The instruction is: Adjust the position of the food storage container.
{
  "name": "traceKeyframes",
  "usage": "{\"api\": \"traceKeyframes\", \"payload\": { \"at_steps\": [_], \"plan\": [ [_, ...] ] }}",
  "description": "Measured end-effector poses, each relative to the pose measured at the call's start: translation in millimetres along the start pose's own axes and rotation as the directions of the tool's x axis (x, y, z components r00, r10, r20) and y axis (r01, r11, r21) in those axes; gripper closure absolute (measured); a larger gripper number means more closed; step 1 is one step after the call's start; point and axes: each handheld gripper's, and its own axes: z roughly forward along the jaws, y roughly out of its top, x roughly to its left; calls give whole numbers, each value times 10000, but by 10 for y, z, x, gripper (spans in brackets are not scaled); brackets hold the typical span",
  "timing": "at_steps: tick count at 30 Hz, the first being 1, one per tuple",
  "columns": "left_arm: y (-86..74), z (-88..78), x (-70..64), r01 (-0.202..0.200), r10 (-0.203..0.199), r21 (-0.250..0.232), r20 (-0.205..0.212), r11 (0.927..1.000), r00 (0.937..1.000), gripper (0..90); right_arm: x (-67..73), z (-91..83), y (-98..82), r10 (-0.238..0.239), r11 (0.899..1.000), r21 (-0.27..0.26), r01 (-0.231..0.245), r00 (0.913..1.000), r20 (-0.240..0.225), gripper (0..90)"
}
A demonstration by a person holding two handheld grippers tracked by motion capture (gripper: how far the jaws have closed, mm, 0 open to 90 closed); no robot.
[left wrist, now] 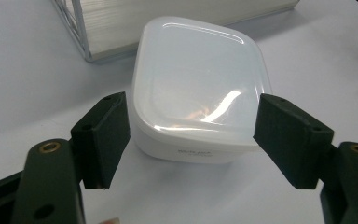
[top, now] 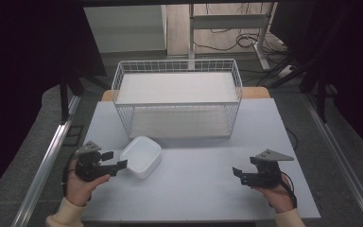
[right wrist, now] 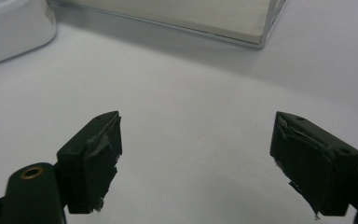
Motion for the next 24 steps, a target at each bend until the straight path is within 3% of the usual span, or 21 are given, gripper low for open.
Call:
{"api": "traceKeyframes", "payload": {
  "at_steps": [8, 24],
  "plan": [
    [-1, -5, -8, 1, -1, 18, 40, 10000, 10000, 264, 9, -41, 21, -170, 9999, 30, 170, 9998, -131, 221],
    [4, -18, 21, 99, -99, -14, 73, 9999, 9999, 265, 9, -41, 21, -243, 9995, 203, 246, 9996, -143, 238]
  ]
}}
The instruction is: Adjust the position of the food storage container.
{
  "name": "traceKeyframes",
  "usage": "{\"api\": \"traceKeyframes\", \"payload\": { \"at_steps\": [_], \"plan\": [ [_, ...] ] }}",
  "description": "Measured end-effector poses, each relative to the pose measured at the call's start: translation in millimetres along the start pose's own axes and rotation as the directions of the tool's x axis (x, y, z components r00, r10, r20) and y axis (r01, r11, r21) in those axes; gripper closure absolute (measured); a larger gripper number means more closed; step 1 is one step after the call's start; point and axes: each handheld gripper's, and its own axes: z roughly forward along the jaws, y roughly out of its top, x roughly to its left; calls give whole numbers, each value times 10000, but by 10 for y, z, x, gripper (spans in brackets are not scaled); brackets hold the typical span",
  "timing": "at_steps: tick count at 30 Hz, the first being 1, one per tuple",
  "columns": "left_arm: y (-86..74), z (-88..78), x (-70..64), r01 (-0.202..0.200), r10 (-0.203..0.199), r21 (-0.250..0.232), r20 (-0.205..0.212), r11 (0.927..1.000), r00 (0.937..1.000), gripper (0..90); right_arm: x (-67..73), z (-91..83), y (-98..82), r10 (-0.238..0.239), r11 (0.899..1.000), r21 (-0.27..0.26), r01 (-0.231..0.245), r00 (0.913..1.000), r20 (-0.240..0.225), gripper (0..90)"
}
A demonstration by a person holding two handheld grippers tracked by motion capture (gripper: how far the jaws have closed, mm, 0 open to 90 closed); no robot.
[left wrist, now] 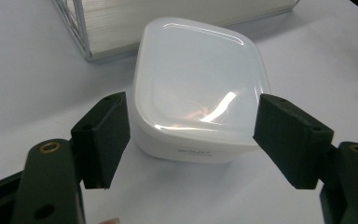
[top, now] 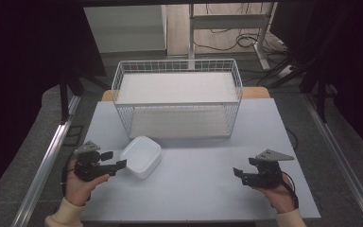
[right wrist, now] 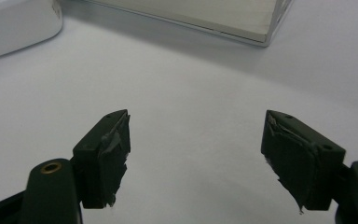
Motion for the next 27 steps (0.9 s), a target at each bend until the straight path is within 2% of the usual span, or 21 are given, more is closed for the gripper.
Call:
{"api": "traceKeyframes", "payload": {
  "at_steps": [9, 15, 27],
  "plan": [
    [36, -28, 0, -100, 102, -61, 186, 9999, 9998, 270, -2, -81, 51, 72, 9997, -237, -70, 10000, 57, 240],
    [165, -73, 8, -174, 176, -142, 175, 9997, 9997, 285, -15, -81, 41, 62, 9999, -160, -63, 10000, -42, 242],
    [410, -54, 41, -513, 511, 251, 86, 9984, 9987, 352, -24, -79, 45, 125, 9999, -116, -124, 9999, 68, 246]
  ]
}}
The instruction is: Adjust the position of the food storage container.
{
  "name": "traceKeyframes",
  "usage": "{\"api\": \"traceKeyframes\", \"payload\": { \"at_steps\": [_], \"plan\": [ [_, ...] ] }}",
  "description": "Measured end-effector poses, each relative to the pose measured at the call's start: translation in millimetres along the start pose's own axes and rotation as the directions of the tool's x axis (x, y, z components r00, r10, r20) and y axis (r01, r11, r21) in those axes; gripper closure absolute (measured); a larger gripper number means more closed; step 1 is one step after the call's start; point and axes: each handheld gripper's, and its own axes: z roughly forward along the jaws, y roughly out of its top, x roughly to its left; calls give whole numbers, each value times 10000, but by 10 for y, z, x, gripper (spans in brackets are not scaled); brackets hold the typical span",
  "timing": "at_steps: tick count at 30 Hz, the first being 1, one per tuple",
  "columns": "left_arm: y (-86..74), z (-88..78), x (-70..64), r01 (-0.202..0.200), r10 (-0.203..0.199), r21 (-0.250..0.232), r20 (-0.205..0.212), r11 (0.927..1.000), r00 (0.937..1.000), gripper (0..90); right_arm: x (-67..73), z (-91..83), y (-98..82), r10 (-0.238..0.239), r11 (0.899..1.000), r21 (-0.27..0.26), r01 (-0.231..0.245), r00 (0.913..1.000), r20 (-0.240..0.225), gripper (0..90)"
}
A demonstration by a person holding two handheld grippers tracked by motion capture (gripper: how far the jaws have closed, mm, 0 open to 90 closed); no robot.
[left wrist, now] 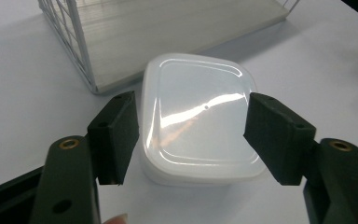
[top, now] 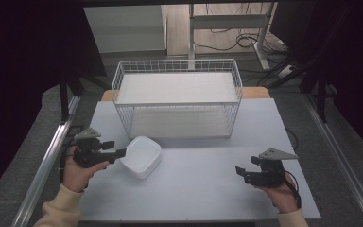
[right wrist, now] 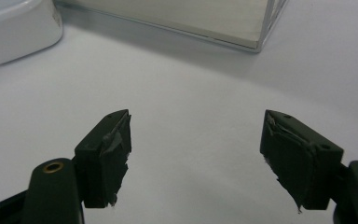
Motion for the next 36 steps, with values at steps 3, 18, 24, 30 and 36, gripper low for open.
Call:
{"api": "traceKeyframes", "payload": {
  "at_steps": [3, 18, 24, 30, 36],
  "plan": [
    [33, 5, 24, 54, -54, 45, -43, 10000, 10000, 367, 2, 9, -5, -36, 10000, 57, 36, 10000, -20, 246],
    [223, 252, 282, 383, -352, 917, -345, 9950, 9988, 695, 12, 34, -15, -153, 9996, 248, 152, 9999, 38, 246],
    [233, 419, 386, 496, -443, 1502, -384, 9874, 9983, 863, -5, 49, -29, -181, 9992, 366, 176, 9998, 118, 246],
    [230, 526, 423, 504, -438, 1871, -390, 9810, 9983, 895, 16, 54, -24, -234, 9988, 441, 226, 9996, 184, 246],
    [218, 654, 459, 545, -474, 2275, -363, 9722, 9982, 898, 52, 60, -12, -393, 9980, 495, 383, 9990, 190, 246]
  ]
}}
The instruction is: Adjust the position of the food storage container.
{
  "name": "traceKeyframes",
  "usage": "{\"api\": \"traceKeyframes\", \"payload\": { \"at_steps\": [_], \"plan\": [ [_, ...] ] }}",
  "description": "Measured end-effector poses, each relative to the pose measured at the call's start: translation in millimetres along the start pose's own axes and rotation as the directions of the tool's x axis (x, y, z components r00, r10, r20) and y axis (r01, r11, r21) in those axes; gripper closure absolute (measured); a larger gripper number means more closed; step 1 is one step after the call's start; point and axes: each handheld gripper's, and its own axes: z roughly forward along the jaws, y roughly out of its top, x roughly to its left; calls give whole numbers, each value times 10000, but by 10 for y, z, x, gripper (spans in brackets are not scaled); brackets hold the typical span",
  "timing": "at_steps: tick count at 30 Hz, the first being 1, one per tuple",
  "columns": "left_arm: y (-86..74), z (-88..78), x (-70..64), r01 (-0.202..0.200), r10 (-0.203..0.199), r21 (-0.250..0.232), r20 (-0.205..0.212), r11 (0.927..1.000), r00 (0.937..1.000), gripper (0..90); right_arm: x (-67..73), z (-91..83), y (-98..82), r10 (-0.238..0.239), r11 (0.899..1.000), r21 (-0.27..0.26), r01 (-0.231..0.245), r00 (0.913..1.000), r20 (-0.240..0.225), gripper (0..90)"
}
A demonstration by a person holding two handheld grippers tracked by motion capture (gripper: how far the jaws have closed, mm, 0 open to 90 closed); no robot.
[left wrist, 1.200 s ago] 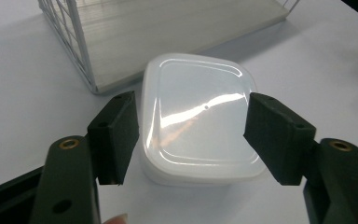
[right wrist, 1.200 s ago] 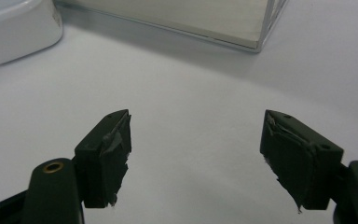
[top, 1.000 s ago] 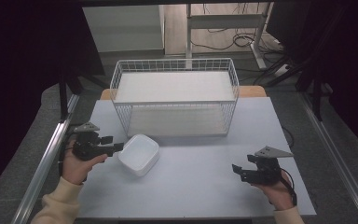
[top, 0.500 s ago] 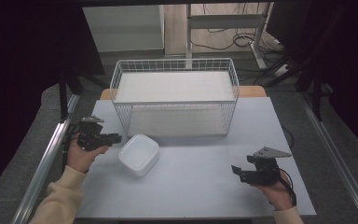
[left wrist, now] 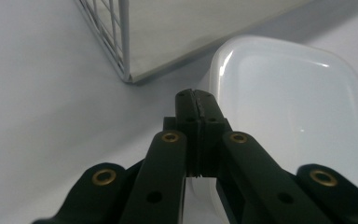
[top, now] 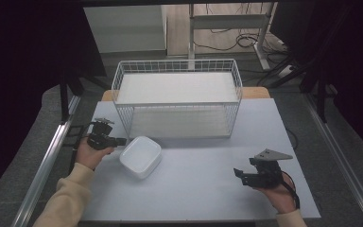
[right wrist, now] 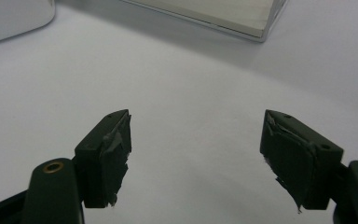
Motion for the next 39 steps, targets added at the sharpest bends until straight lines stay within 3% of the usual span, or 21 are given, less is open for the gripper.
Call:
{"api": "traceKeyframes", "payload": {
  "at_steps": [5, 19, 39],
  "plan": [
    [10, 115, -17, -173, 174, 387, -27, 9991, 9998, 899, -18, -3, -4, 50, 10000, 13, -50, 10000, 35, 246],
    [-24, 125, -19, -124, 119, 402, 149, 9991, 9998, 900, -4, 9, -3, 53, 10000, 79, -53, 10000, 13, 246],
    [-77, 161, -279, -552, 523, 495, 579, 9972, 9969, 900, 3, 14, -1, 58, 9998, 170, -59, 10000, 29, 246]
  ]
}}
